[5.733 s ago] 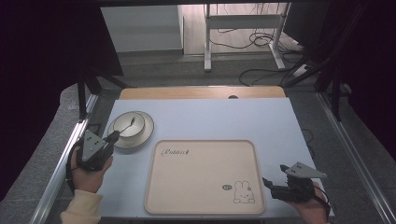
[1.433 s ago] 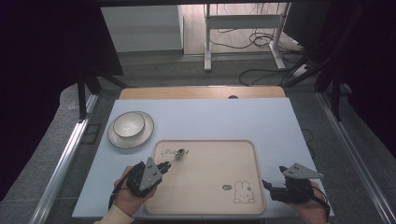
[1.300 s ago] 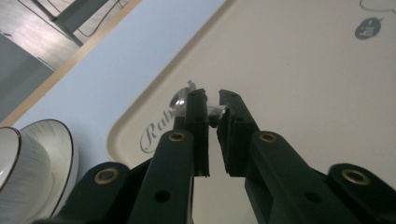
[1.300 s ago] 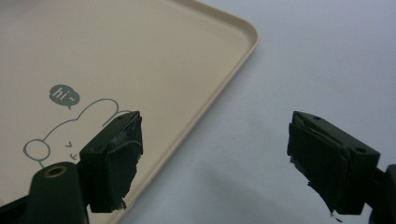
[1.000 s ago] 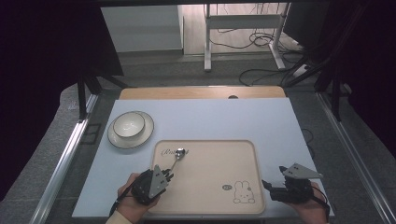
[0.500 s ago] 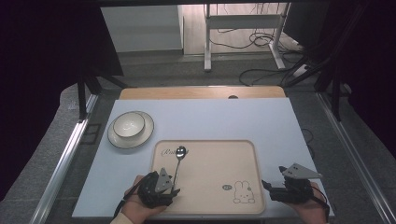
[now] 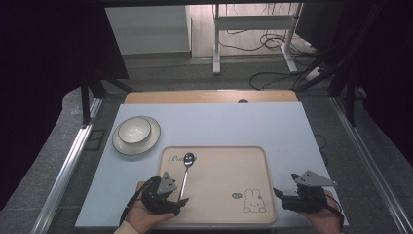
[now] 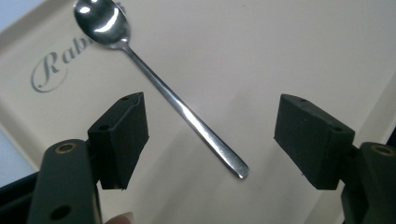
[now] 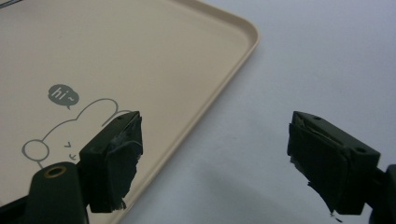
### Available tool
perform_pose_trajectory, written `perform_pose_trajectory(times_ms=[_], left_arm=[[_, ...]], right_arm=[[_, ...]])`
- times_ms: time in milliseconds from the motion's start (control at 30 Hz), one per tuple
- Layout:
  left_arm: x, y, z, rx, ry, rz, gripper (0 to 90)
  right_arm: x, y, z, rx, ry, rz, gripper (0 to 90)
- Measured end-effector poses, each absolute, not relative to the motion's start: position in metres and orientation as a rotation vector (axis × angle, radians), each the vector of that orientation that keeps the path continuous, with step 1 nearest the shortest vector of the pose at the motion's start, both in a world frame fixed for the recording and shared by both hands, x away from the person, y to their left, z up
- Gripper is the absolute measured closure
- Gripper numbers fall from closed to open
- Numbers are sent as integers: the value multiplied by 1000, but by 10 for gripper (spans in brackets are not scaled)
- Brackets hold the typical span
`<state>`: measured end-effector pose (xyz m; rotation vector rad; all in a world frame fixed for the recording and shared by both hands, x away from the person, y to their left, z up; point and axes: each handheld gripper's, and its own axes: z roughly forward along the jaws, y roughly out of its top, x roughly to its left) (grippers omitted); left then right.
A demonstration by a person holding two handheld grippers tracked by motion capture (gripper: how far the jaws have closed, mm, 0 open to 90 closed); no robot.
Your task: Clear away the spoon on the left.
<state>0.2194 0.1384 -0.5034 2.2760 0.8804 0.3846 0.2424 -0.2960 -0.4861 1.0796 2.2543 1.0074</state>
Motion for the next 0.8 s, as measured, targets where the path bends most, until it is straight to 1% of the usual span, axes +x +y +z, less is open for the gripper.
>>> perform_pose_trajectory(times_ms=[100,300,600,800], left_arm=[[220,140,-500,2250,886,399,260],[224,150,-492,2189,883,480,263],[229,156,-491,2175,893,516,268],[225,163,-490,2188,883,574,272]], right_arm=[[243,-297,-486,1081,2250,1013,181],[245,-299,-487,1096,2240,1035,181],[239,-302,-488,1076,2256,1032,181],[237,-301,-486,1066,2252,1017,181]])
